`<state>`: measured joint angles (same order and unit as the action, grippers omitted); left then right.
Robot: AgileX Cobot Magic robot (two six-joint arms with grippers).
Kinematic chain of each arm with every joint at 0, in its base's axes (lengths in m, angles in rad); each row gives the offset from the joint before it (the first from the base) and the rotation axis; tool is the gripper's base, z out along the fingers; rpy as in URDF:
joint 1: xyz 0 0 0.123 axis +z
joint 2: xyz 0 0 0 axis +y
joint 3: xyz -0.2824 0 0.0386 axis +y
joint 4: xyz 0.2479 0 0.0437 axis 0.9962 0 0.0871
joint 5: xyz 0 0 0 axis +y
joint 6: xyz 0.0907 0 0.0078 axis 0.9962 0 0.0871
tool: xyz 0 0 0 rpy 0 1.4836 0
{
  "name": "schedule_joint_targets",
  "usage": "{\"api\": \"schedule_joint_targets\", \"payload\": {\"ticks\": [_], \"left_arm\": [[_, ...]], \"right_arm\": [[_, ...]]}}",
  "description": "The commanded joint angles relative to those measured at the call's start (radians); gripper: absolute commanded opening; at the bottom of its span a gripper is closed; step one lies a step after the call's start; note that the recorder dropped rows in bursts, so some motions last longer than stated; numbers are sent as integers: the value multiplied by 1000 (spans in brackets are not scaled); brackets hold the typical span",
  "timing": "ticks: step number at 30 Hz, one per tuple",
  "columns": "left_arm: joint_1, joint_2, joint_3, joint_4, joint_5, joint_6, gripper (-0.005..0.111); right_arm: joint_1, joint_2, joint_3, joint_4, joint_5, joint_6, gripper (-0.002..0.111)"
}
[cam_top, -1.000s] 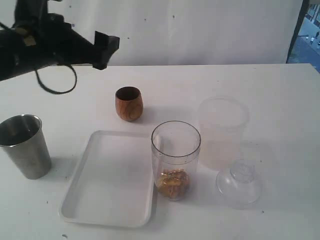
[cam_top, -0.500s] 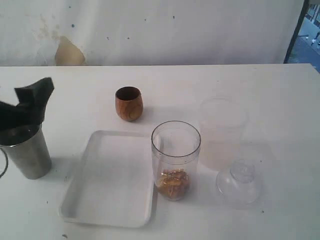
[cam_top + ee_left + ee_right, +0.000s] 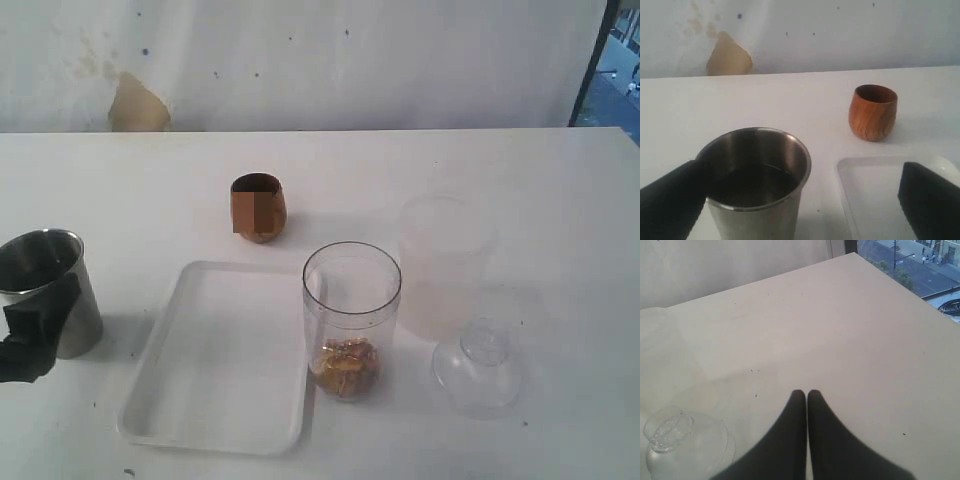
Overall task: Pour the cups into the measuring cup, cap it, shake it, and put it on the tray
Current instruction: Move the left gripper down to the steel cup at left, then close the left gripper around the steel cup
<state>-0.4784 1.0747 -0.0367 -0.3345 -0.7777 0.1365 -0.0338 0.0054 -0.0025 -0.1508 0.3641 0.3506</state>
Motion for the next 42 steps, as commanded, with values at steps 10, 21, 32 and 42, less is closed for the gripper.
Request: {"api": "schedule_joint_targets", "payload": {"ticks": [10, 21, 32, 42], "left_arm": [[2, 195, 7, -26, -95, -36, 105], [2, 344, 7, -30, -248, -75, 105], [2, 550, -12, -44, -421, -142, 105], [2, 672, -84, -167, -427, -175, 105]], "right_arm": [[3, -5, 3, 0, -10, 1, 0], [3, -5, 3, 0, -10, 1, 0], [3, -5, 3, 0, -10, 1, 0], [3, -5, 3, 0, -10, 1, 0]]}}
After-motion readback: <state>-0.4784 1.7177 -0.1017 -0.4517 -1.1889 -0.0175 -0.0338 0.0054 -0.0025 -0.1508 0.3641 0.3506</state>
